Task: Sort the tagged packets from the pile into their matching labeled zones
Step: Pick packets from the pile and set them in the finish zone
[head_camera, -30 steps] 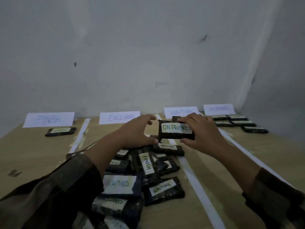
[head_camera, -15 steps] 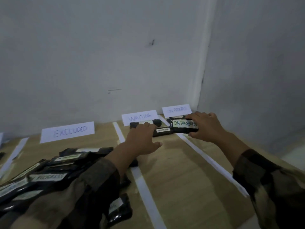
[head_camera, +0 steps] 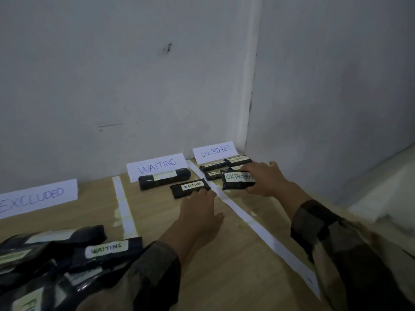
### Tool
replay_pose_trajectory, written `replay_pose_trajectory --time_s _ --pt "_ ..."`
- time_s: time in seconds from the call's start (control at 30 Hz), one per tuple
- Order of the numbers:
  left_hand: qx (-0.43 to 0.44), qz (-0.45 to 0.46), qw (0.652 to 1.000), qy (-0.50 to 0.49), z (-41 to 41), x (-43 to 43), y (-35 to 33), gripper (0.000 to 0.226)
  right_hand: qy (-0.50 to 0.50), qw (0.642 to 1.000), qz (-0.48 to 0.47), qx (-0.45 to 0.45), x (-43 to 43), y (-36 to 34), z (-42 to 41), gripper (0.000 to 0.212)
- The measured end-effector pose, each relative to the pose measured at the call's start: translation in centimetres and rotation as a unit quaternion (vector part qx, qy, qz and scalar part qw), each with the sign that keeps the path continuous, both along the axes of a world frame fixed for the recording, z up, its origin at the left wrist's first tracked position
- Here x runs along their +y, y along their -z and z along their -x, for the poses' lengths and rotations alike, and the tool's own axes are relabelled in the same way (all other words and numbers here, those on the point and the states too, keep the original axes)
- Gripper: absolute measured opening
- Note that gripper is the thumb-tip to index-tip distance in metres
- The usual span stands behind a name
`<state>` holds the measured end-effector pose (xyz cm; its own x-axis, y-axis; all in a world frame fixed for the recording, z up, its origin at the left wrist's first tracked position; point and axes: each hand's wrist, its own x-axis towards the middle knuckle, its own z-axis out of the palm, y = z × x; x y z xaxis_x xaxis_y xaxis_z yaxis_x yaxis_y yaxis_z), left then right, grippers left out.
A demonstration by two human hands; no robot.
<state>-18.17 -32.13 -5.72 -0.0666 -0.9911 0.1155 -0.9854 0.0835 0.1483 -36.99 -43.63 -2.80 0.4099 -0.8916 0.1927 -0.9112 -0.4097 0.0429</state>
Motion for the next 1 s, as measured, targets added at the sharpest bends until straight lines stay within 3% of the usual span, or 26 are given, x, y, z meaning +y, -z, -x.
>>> replay_pose_trajectory --time_s 0.33,0.7,1.0 --pt "0.015 -0.011 1.0 -0.004 0.3 -3.1 2.0 0.061 -0.027 0.999 -0.042 0.01 -4.4 2.4 -1.6 0.062" --pt "-0.014 -0.038 0.999 0.008 -0.3 -3.5 2.6 0.057 -0.009 0.992 -0.094 0.078 -6.7 2.7 -2.1 0.069" --pt "-0.014 -0.046 0.999 0.008 -0.3 -3.6 2.4 0.056 -0.004 0.993 -0.101 0.055 -5.7 2.3 -2.5 0.062"
